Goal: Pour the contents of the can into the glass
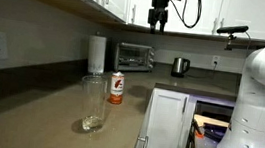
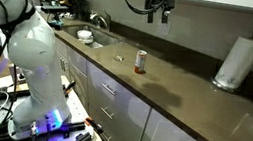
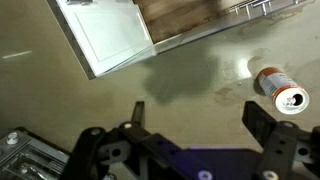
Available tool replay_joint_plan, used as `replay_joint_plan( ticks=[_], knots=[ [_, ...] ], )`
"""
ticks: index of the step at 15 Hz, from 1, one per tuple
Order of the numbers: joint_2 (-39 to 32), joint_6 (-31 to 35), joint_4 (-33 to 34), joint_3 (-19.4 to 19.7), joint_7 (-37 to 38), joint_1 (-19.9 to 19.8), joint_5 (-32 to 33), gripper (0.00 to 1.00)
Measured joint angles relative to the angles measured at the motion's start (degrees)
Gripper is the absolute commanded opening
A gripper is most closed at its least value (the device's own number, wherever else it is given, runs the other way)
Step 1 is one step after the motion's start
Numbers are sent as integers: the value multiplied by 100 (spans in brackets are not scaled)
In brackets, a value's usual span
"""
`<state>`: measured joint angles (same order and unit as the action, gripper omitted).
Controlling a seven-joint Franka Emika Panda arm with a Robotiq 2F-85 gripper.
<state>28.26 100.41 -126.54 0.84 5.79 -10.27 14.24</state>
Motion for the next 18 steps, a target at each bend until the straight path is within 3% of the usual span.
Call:
replay_joint_plan(
  ticks=[12,18],
  knots=[
    [-5,0,0,35,0,25,-4,100],
    [-647,298,234,702,0,53,-839,100]
  ],
)
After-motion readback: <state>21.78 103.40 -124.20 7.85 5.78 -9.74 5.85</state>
